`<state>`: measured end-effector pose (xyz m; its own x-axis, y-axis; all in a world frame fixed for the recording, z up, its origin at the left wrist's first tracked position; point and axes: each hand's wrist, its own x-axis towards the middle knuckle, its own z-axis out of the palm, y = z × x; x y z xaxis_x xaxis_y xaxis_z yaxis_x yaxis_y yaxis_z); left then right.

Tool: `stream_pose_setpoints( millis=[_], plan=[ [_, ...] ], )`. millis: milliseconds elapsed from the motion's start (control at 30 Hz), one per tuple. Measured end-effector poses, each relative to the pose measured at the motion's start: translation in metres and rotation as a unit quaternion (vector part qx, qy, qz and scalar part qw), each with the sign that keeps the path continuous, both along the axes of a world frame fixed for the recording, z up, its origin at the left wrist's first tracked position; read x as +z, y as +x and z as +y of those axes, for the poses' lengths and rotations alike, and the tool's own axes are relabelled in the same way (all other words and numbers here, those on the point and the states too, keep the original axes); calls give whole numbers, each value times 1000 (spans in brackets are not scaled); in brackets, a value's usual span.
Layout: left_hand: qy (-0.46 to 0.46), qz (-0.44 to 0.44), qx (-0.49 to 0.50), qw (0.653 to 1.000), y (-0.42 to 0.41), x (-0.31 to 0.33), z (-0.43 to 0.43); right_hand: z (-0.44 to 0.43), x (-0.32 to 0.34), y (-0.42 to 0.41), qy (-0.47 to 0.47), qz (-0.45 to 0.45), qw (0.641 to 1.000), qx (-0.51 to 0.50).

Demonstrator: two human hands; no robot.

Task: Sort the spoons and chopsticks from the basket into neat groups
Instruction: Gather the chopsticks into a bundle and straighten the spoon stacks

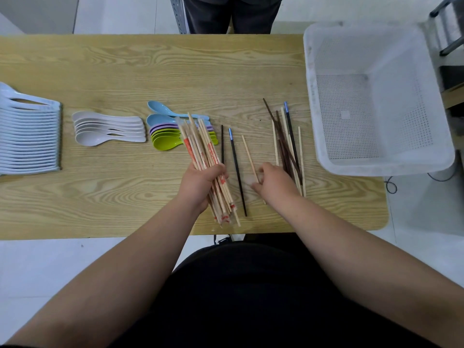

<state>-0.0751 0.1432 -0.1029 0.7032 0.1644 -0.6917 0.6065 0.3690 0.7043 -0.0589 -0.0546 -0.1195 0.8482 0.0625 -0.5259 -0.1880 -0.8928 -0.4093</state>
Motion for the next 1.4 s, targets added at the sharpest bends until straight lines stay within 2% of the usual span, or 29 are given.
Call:
stream_pose_setpoints(
  millis=[100,200,267,367,500,567,733,833,933,967,1067,1133,1200,1267,1400],
  plan=[
    [-6,-4,0,1000,-2,0,5,7,-6,1,-39,6,999,29],
    [-5,-8,-3,1000,-4,3,7,9,0,1,-12,24,999,-33],
    [-5,-12,-4,1000,-6,7,7,8,9,-4,80,32,990,-109],
    [16,-26,-20,999,-9,14,3,14,34,-19,261,35,947,-185],
    [2,-76,-50,996,-17,26,-17,22,63,-47,363,33,914,-176],
    [0,-88,-61,994,-22,30,-25,21,69,-55,367,21,911,-188],
    [-36,-117,-68,990,-36,31,-37,10,76,-65,328,-2,931,-162],
    [4,-120,-81,989,-41,34,-44,5,75,-69,329,10,935,-133],
    [45,-144,-25,988,-38,55,-51,-3,74,-70,357,55,917,-169],
    [45,-157,9,987,-35,64,-54,-5,74,-70,373,99,896,-220],
    [27,-196,78,977,-30,88,-68,-11,79,-74,454,279,747,-398],
    [33,-216,79,973,-33,98,-85,-17,84,-78,504,340,677,-415],
    [54,-225,59,971,-42,100,-105,-20,88,-79,550,346,618,-442],
    [77,-219,48,971,-53,95,-120,-25,90,-82,566,335,587,-472],
    [111,-195,38,974,-68,84,-138,-41,82,-91,562,341,588,-473]
  ],
)
